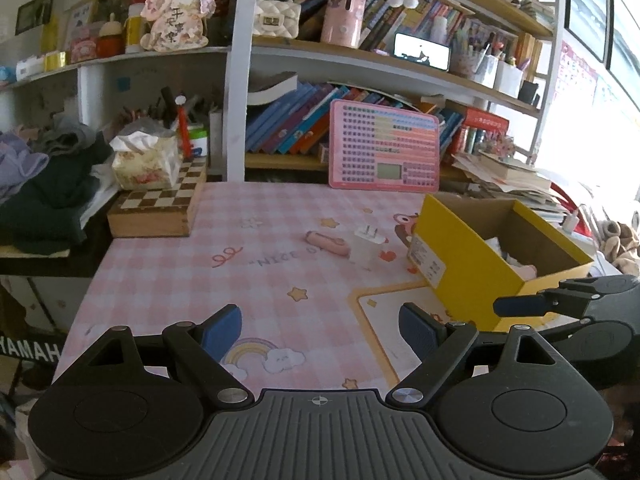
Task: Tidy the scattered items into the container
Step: 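Move the left tool toward the pink tube while the right tool moves toward the white plug, then close the right tool on the white plug while the left tool descends to the pink tube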
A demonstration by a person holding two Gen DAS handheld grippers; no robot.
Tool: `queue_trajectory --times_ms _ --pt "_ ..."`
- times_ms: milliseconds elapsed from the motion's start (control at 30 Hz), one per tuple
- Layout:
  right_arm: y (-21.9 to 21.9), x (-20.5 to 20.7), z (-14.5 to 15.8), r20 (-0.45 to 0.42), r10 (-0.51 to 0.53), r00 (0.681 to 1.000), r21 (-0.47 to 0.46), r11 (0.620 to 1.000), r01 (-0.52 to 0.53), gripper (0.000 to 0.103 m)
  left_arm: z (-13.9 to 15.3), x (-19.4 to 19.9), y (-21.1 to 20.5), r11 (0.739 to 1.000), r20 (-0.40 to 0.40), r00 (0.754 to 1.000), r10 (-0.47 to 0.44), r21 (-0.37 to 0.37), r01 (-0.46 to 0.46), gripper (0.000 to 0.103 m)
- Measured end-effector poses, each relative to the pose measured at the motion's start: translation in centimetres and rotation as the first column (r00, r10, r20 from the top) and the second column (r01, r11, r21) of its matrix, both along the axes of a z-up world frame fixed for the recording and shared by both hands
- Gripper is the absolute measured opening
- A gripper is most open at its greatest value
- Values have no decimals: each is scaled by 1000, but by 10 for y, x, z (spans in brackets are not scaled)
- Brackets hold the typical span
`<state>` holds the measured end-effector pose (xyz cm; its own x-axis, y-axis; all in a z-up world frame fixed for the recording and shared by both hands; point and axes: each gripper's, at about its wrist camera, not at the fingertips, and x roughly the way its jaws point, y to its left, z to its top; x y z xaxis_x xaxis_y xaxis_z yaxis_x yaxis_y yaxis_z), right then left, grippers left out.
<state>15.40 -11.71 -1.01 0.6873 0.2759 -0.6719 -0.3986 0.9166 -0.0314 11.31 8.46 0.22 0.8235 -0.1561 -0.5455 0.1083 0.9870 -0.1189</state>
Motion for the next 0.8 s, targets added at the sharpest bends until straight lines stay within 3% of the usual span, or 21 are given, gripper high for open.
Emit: queue_trajectory --times_ms 433,800 --pt "5 65 -6 -26 31 999 -18 999 -31 61 -3 69 -1 1000 -11 1000 23 9 -23 88" --pt "19 141 -9 -27 143 989 -138 980 -146 57 -14 163 -8 1000 -72 997 -12 -17 11 88"
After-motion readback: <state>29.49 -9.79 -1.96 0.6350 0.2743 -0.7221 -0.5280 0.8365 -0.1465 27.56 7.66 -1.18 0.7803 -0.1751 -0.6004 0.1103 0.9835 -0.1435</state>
